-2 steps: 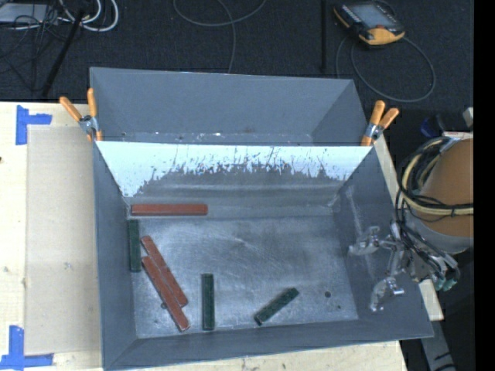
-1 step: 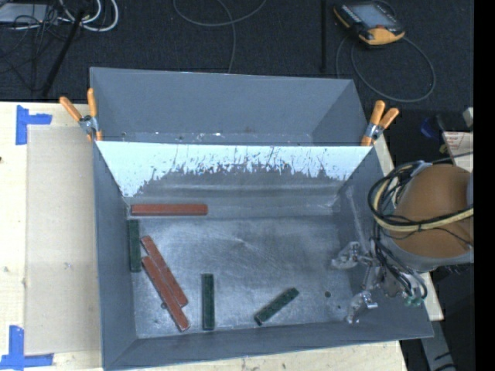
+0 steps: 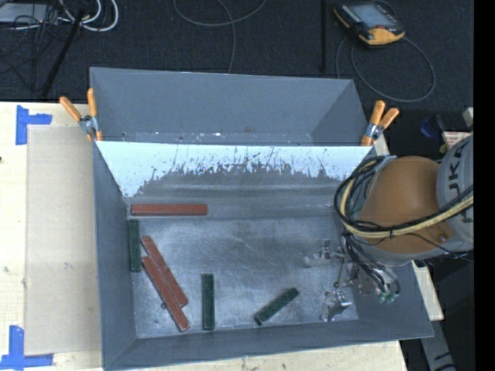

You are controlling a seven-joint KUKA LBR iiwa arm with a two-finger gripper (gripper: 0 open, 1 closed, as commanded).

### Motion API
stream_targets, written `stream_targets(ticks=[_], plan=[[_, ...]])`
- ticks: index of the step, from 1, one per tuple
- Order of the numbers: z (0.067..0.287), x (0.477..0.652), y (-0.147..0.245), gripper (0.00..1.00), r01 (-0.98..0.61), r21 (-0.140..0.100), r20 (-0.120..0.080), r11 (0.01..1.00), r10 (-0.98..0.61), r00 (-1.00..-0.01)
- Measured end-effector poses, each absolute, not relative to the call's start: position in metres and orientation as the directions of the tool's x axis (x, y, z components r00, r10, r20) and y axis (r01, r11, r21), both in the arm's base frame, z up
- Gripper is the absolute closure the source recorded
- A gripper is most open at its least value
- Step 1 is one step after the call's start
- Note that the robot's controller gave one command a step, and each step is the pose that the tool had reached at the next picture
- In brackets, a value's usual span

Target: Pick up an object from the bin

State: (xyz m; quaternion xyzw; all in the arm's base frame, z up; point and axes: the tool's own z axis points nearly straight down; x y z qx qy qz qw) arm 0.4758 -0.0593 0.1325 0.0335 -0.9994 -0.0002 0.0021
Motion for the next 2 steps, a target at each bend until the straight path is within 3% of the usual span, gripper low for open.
stream_targets(ticks=[1,2], plan=[[0.0738,0.4811,-0.0239,1.0,-0.1,-0.002,-0.007,0.995,-0.1,-0.995],[0.0738,0.4812,-0.0239,1.0,-0.1,-0.002,-0.007,0.995,-0.1,-0.995]])
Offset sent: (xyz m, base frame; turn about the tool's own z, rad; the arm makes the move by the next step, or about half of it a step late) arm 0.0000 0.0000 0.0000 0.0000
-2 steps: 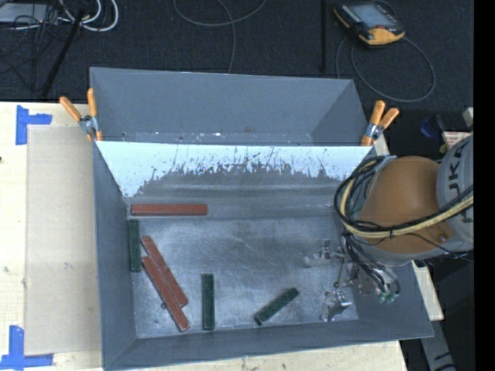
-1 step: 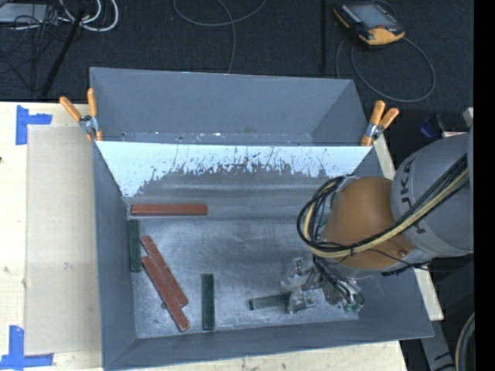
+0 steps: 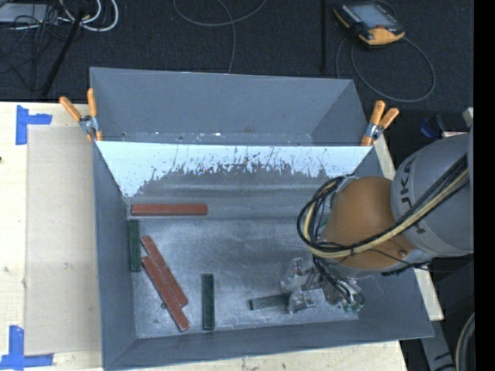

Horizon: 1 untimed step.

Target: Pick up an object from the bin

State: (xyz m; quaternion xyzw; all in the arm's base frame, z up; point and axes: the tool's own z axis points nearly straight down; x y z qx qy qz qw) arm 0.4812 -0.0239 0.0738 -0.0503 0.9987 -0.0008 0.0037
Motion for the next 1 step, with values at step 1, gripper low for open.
stream_targets(ticks=[1], plan=[[0.2009,0.5004,-0.0357,1.0,-0.057,0.0,0.0,0.998,-0.057,-0.998]])
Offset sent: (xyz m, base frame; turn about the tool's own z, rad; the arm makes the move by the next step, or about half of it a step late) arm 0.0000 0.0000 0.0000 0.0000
